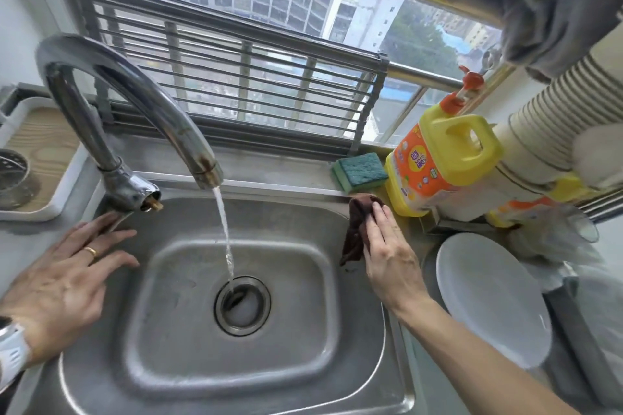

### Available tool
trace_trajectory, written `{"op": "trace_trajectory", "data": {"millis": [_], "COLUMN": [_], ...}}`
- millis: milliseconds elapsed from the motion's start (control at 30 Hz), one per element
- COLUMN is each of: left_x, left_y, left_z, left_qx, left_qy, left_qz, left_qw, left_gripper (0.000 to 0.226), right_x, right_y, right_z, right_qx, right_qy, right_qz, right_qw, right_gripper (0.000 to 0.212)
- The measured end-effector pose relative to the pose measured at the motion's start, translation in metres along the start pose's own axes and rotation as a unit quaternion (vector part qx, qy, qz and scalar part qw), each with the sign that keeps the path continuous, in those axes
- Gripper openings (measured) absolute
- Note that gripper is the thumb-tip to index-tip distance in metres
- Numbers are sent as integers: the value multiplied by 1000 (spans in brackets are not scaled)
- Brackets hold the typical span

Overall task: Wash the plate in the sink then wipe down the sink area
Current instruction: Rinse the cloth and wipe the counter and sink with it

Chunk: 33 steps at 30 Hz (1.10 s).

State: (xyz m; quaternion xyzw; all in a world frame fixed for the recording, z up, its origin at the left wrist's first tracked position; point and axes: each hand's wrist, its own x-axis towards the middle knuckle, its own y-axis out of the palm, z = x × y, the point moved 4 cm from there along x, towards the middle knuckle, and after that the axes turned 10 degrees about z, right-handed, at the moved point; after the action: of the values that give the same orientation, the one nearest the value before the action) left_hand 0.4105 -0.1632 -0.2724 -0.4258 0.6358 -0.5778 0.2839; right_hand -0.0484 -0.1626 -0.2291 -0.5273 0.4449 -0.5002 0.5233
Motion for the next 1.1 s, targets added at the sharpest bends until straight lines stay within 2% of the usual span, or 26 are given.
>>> {"op": "trace_trajectory", "data": {"millis": [67,133,233,433,567,767,967,1100], "left_x": [0,0,2,2,4,4,2,1], "left_y": [-1,-4,-8,-8,-14,-10,-3,-3], "left_z": [0,-2,-4,-4,-8,-7,0,0], "left_qx": [-3,-3,-7,-7,-4,-20,-23,-18], "left_qy": [-2,-2,-11,-8,-7,-6,-13,-10], "left_qz": [-4,-9,-13,0,6,9,22,20], "left_qw": [1000,1000,1000,1000,1000,1000,999,1000], "left_gripper": [48,47,49,49,49,46,47,48], "right_x": [-7,-4,22,49,44,55,33,40], "right_y": [-3,-4,-2,5,6,14,-4,-9], "right_z": [0,2,14,41,51,94,15,-1], "right_qx": [66,85,57,22,46,49,28,37], "right_qy": [60,87,56,-2,-15,-127,-15,15], "right_qz": [-1,0,-2,-8,-38,-24,-17,10], "right_qw": [996,993,997,1000,998,990,999,999], "right_gripper": [50,62,76,66,55,51,50,52]}}
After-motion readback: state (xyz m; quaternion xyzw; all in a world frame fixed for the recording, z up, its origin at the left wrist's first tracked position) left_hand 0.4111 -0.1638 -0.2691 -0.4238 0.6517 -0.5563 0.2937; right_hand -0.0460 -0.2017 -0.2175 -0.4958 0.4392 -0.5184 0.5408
